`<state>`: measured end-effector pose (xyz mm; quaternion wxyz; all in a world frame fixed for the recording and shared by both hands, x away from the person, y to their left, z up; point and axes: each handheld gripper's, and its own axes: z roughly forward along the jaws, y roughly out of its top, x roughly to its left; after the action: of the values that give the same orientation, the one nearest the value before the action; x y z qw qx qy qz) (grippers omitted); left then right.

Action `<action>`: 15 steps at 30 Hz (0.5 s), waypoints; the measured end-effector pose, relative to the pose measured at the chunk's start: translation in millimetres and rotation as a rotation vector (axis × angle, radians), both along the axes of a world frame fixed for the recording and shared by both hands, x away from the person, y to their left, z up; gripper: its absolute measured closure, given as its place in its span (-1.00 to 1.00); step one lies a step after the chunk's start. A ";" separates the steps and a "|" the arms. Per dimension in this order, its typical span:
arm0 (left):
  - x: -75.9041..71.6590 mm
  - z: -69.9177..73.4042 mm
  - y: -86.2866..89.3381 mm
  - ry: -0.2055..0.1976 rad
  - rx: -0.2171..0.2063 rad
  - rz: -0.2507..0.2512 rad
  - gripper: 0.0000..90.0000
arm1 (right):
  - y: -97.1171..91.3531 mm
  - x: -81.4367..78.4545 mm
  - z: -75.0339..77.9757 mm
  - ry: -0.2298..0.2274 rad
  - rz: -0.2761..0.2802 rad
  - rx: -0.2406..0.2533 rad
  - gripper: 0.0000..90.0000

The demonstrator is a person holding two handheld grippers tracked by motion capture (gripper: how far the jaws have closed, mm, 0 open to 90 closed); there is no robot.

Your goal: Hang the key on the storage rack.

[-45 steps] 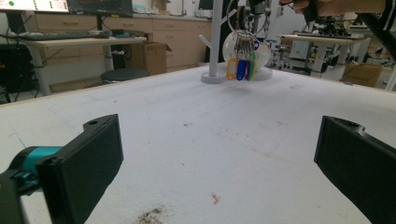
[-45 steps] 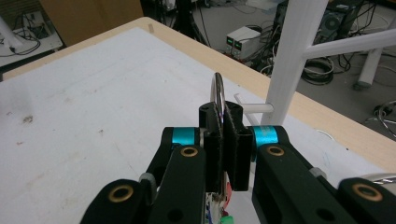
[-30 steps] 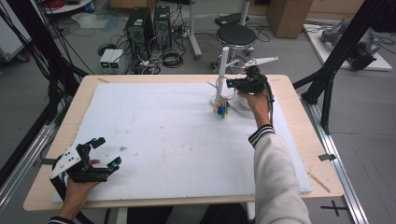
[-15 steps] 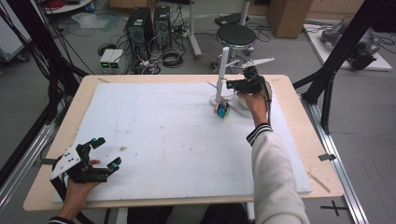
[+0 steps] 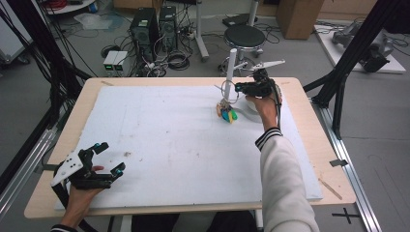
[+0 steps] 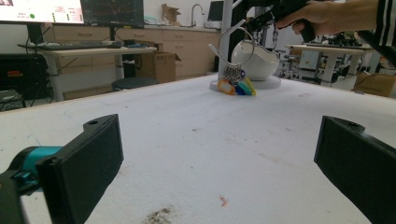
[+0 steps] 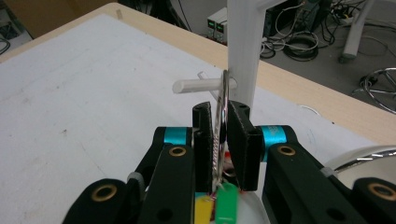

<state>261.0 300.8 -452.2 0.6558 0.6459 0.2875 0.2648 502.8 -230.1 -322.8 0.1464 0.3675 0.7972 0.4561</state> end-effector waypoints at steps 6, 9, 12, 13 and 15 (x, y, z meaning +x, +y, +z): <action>0.2 -0.1 0.3 0.001 0.000 0.002 -0.96 | -1.9 -5.4 3.8 -0.011 -0.002 -0.004 0.69; 0.2 -0.1 0.2 0.002 -0.003 0.004 -0.96 | -2.6 -9.9 7.2 -0.032 -0.015 -0.011 0.32; -0.1 -0.1 0.3 0.000 -0.002 0.005 -0.96 | -4.5 -16.3 9.6 -0.039 -0.050 -0.010 -0.17; -0.1 -0.2 0.1 0.000 -0.006 0.007 -0.96 | -5.7 -20.7 10.7 -0.045 -0.048 -0.003 -0.38; 0.0 -0.2 0.4 0.002 -0.009 0.010 -0.96 | -6.0 -26.6 11.5 -0.055 -0.041 -0.012 -0.82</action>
<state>261.0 301.1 -452.4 0.6570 0.6420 0.2925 0.2660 476.2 -236.1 -311.3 0.1796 0.3702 0.7879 0.4581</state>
